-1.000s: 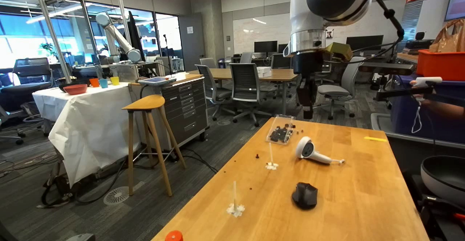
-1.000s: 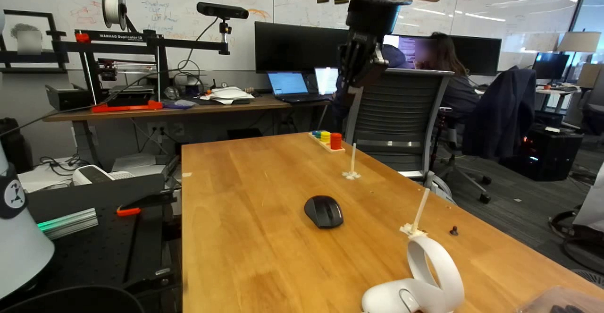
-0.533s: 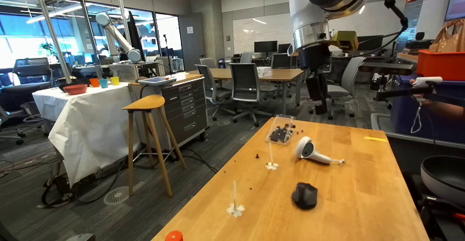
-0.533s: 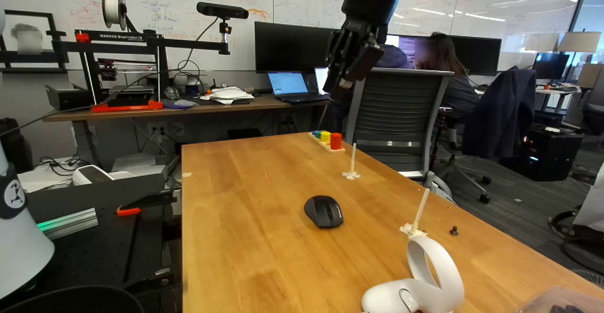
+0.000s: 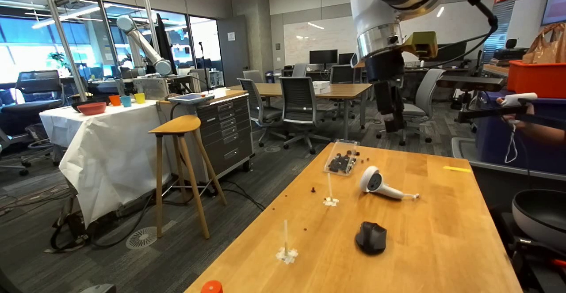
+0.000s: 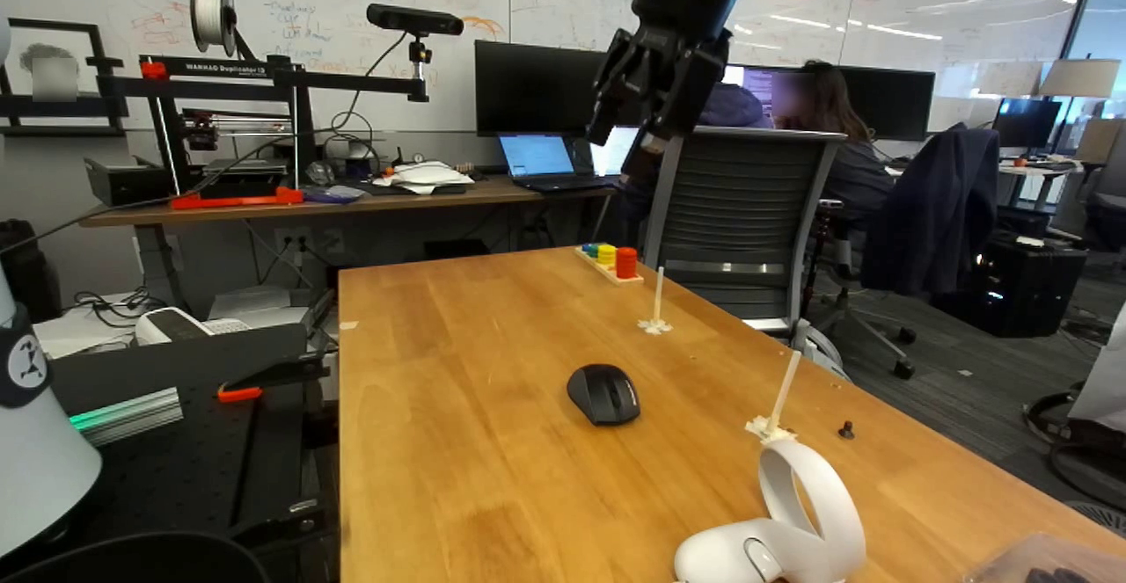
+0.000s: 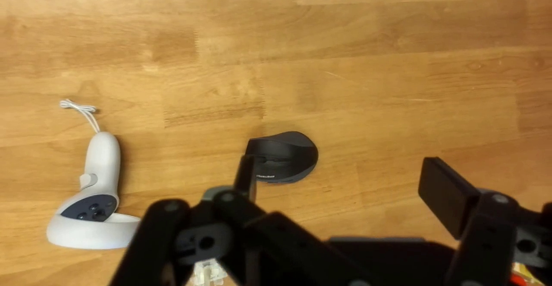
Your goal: Left click on the mouse
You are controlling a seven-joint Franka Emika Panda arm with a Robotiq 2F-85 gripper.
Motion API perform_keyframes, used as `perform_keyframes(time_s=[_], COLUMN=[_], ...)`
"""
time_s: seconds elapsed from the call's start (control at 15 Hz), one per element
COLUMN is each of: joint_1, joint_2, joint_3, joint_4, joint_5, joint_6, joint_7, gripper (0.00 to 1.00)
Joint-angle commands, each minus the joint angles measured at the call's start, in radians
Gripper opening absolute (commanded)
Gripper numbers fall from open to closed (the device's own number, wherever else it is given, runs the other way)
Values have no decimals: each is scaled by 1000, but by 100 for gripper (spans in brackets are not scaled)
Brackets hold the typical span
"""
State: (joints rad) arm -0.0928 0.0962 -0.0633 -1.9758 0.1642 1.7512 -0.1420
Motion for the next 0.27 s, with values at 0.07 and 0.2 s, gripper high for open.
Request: perform_keyframes(time_s=[0.07,0.2], joint_1=[1,0], joint_2=[2,3], joint_3=[-3,-5], joint_4=[7,12], joint_5=[5,16], joint_6=[-25,-41], joint_7=[0,0], gripper=[100,100])
